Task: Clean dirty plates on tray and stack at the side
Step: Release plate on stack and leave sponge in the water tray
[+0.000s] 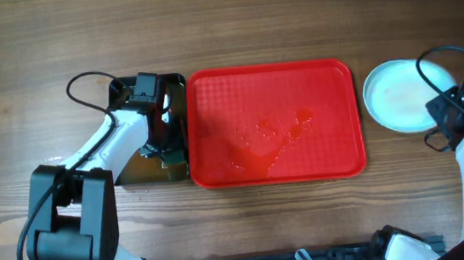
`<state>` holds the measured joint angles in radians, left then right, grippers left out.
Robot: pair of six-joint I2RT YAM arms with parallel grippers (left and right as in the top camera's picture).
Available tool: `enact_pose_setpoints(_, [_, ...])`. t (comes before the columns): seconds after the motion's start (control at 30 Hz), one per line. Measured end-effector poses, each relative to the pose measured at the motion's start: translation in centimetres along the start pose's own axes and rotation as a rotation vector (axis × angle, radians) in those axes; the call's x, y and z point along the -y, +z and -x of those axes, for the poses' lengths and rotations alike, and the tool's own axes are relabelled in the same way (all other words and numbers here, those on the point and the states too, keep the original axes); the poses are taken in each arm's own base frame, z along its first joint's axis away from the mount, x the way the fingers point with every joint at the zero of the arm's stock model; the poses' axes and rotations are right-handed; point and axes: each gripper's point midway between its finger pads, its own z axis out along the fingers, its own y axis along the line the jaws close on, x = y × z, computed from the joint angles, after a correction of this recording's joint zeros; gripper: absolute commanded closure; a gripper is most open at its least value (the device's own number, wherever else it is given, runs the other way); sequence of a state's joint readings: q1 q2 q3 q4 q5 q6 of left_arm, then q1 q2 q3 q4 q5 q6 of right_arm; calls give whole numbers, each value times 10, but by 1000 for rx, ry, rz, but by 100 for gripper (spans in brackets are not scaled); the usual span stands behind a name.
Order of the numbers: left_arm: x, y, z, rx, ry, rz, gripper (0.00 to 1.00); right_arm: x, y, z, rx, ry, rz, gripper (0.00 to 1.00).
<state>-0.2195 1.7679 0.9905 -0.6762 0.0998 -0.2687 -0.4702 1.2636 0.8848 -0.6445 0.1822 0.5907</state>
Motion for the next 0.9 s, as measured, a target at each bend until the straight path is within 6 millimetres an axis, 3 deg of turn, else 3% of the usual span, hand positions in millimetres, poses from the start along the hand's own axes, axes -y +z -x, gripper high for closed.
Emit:
enact_pose_setpoints(0.07, [-4, 0, 2, 7, -6, 15, 23, -10, 0, 2, -1, -1, 52, 39])
enact_pose_setpoints(0.17, [-7, -2, 3, 17, -9, 32, 16, -42, -5, -7, -56, -101, 233, 26])
enact_pose_setpoints(0.27, [-5, -6, 1, 29, -10, 11, 0, -72, -16, -29, -126, -246, 394, 1])
enact_pose_setpoints(0.33, [-1, -21, 4, 78, -12, -10, 0, -98, -29, -56, -169, -402, 495, 1])
enact_pose_setpoints(0.43, [11, -61, 17, 211, -27, -71, 0, -129, -48, -95, -195, -633, 608, 1])
enact_pose_setpoints(0.47, [12, -64, 18, 220, -38, -76, 0, -142, -59, -118, -209, -747, 659, 1])
enact_pose_setpoints(0.5, [16, -87, 20, 282, -45, -102, 0, -147, -66, -133, -222, -815, 689, 1])
enact_pose_setpoints(0.53, [15, -91, 17, 282, -54, -104, 0, -148, -71, -147, -243, -870, 695, 1])
enact_pose_setpoints(0.67, [-2, -92, -29, 123, -132, -40, 0, -124, -79, -191, -374, -996, 613, 0])
enact_pose_setpoints(0.8, [0, -110, -47, 132, -123, -44, 0, -118, -99, -188, -302, -1039, 602, 0])
enact_pose_setpoints(0.9, [14, -142, -59, 287, -64, -80, 0, -122, -145, -170, -113, -1025, 702, 0])
